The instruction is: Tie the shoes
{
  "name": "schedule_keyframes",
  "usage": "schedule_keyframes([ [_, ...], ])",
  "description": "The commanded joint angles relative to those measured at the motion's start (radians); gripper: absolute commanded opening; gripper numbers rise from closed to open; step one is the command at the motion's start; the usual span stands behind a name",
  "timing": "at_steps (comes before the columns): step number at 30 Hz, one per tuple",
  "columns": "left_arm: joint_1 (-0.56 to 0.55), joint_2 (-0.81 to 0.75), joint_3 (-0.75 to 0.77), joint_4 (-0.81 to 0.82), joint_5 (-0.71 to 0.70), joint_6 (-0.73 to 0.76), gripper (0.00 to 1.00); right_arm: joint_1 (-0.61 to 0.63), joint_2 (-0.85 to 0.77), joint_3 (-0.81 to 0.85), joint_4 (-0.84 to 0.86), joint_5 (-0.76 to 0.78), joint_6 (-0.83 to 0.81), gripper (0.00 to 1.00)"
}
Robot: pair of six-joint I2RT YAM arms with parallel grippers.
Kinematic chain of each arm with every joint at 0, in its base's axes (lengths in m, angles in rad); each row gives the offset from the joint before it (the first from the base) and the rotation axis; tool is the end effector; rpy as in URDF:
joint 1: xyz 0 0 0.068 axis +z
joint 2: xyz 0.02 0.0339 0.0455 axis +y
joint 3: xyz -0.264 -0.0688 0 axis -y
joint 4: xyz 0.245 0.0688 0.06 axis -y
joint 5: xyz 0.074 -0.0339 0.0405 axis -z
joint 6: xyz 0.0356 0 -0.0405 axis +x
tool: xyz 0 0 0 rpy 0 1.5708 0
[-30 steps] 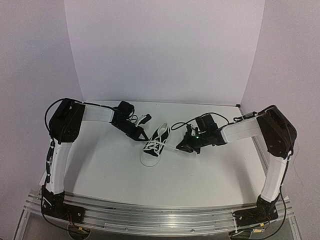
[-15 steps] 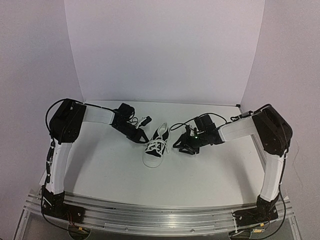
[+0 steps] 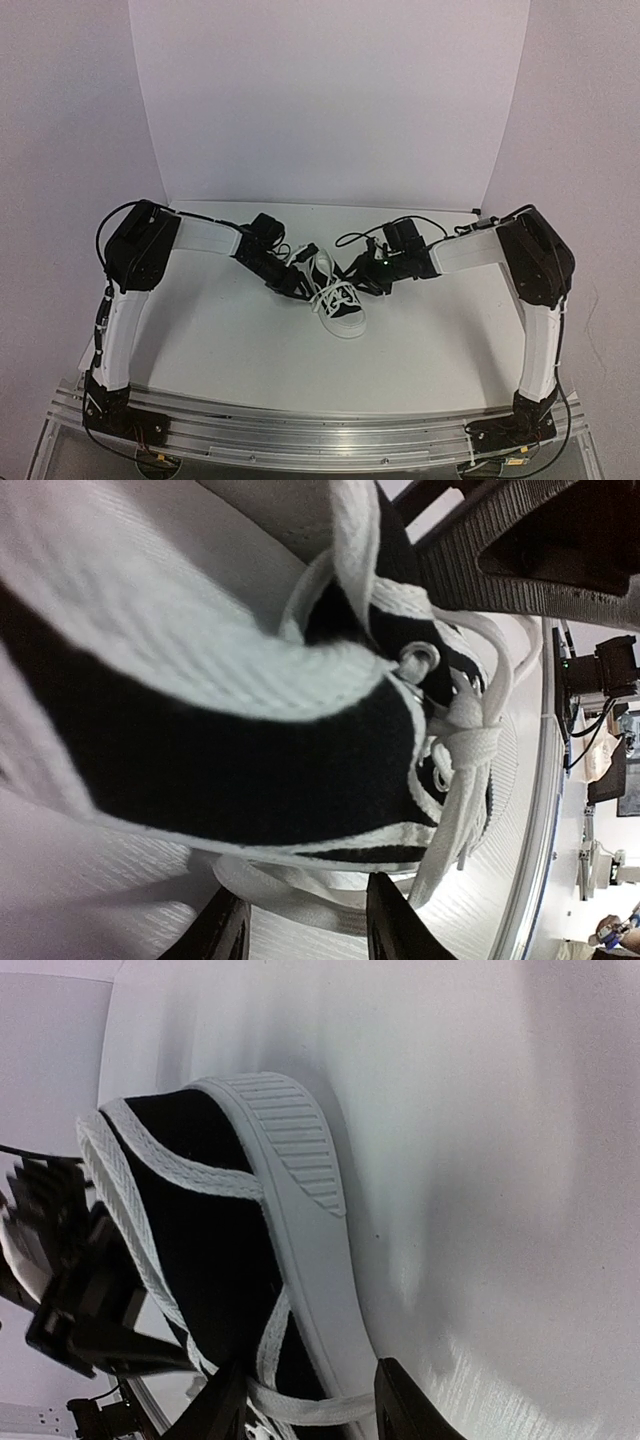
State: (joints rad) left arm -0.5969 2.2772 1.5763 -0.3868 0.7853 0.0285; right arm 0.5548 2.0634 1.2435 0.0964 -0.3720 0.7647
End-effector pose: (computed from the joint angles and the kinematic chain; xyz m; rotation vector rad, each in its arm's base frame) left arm 0.3691 -0.2813 0.1144 1.0683 2.4287 -1.2317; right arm 0.3640 0.2408 0.1370 0.0506 2.4915 1.0555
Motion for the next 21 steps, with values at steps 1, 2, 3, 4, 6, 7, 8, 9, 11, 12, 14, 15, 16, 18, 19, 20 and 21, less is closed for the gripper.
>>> schedule_keyframes([
  [1, 0.084, -0.048, 0.084, -0.052, -0.117, 0.066, 0.44, -0.028, -0.124, -0.086, -0.019, 0.068, 0.000, 0.45],
  [2, 0.088, -0.052, 0.091, -0.063, -0.131, 0.085, 0.45, -0.038, -0.149, -0.111, -0.026, 0.080, -0.003, 0.46],
  [3, 0.090, -0.055, 0.095, -0.068, -0.142, 0.105, 0.46, -0.047, -0.173, -0.133, -0.032, 0.087, -0.008, 0.46],
  [4, 0.091, -0.057, 0.097, -0.069, -0.148, 0.127, 0.47, -0.058, -0.193, -0.147, -0.040, 0.095, -0.011, 0.46],
  [6, 0.091, -0.048, 0.109, -0.068, -0.157, 0.149, 0.48, -0.063, -0.196, -0.156, -0.073, 0.101, -0.013, 0.46],
  [7, 0.091, -0.042, 0.118, -0.070, -0.162, 0.153, 0.49, -0.063, -0.185, -0.150, -0.088, 0.093, -0.016, 0.46],
  [8, 0.091, -0.032, 0.132, -0.077, -0.168, 0.157, 0.50, -0.062, -0.173, -0.146, -0.095, 0.080, -0.013, 0.45],
  [9, 0.090, -0.027, 0.146, -0.085, -0.173, 0.163, 0.52, -0.054, -0.162, -0.148, -0.096, 0.075, -0.001, 0.44],
  [11, 0.091, -0.026, 0.161, -0.090, -0.184, 0.173, 0.57, -0.031, -0.150, -0.160, -0.096, 0.074, 0.017, 0.43],
  [12, 0.093, -0.032, 0.162, -0.088, -0.192, 0.179, 0.63, -0.012, -0.142, -0.162, -0.111, 0.072, 0.021, 0.42],
  [14, 0.097, -0.048, 0.158, -0.086, -0.210, 0.198, 0.73, 0.025, -0.126, -0.164, -0.122, 0.065, 0.033, 0.42],
  [15, 0.101, -0.057, 0.156, -0.086, -0.225, 0.208, 0.82, 0.038, -0.120, -0.167, -0.122, 0.061, 0.039, 0.42],
  [16, 0.106, -0.067, 0.152, -0.086, -0.239, 0.217, 0.92, 0.049, -0.118, -0.171, -0.122, 0.058, 0.045, 0.41],
  [18, 0.121, -0.090, 0.142, -0.086, -0.264, 0.233, 0.99, 0.066, -0.124, -0.182, -0.120, 0.055, 0.057, 0.40],
  [19, 0.132, -0.100, 0.139, -0.090, -0.277, 0.238, 1.00, 0.072, -0.129, -0.186, -0.120, 0.051, 0.060, 0.40],
  [20, 0.141, -0.107, 0.138, -0.094, -0.289, 0.244, 1.00, 0.079, -0.132, -0.189, -0.122, 0.047, 0.063, 0.40],
  [21, 0.151, -0.117, 0.136, -0.100, -0.297, 0.250, 1.00, 0.086, -0.132, -0.187, -0.120, 0.034, 0.064, 0.40],
])
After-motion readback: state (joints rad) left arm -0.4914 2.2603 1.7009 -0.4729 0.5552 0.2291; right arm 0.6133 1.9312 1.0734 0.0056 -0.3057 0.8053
